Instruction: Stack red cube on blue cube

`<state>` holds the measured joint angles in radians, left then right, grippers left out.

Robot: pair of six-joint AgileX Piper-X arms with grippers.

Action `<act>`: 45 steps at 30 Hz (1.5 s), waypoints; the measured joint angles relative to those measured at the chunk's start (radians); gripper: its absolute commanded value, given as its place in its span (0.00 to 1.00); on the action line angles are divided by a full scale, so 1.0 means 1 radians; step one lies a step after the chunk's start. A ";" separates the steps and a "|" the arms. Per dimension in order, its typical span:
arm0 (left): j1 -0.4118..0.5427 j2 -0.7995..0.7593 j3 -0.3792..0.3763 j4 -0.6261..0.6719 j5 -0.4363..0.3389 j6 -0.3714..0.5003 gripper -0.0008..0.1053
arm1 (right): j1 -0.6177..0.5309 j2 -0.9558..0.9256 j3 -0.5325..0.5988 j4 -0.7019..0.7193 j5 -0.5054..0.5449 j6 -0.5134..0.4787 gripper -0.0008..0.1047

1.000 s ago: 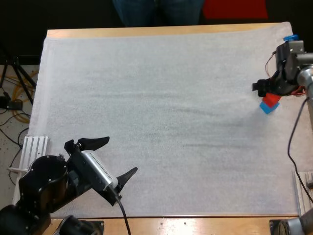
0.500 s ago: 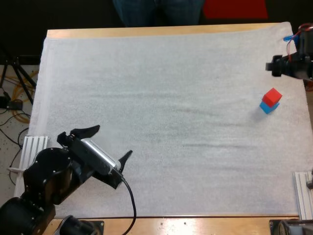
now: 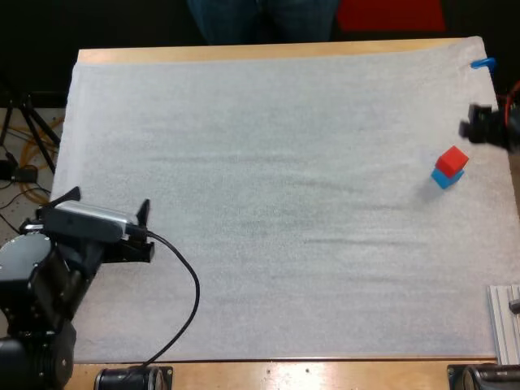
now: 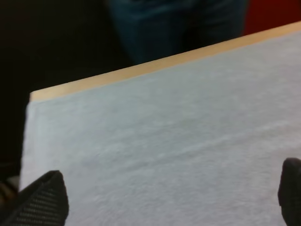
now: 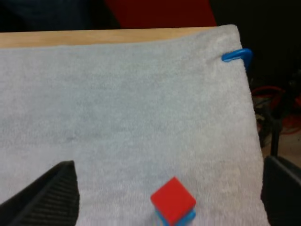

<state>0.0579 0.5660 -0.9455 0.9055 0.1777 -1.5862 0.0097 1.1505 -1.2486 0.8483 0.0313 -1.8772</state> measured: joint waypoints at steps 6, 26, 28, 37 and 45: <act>0.008 0.000 0.000 0.014 0.014 -0.008 0.83 | 0.000 -0.230 0.184 -0.021 -0.003 -0.028 0.74; 0.008 -0.401 0.028 0.132 0.036 -0.008 0.83 | 0.000 -0.888 0.436 0.085 -0.031 -0.016 0.74; 0.008 -0.440 0.039 0.143 0.036 -0.008 0.83 | 0.000 -0.920 0.451 0.103 -0.031 -0.006 0.74; 0.008 -0.581 0.051 0.240 0.036 -0.008 0.83 | 0.000 -1.079 0.517 0.150 -0.049 0.006 0.74; 0.011 -0.581 0.067 0.404 0.036 -0.047 0.83 | 0.000 -1.159 0.578 0.246 -0.079 0.008 0.74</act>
<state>0.0690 -0.0148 -0.8790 1.3099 0.2140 -1.6331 0.0097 -0.0084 -0.6702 1.0943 -0.0478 -1.8689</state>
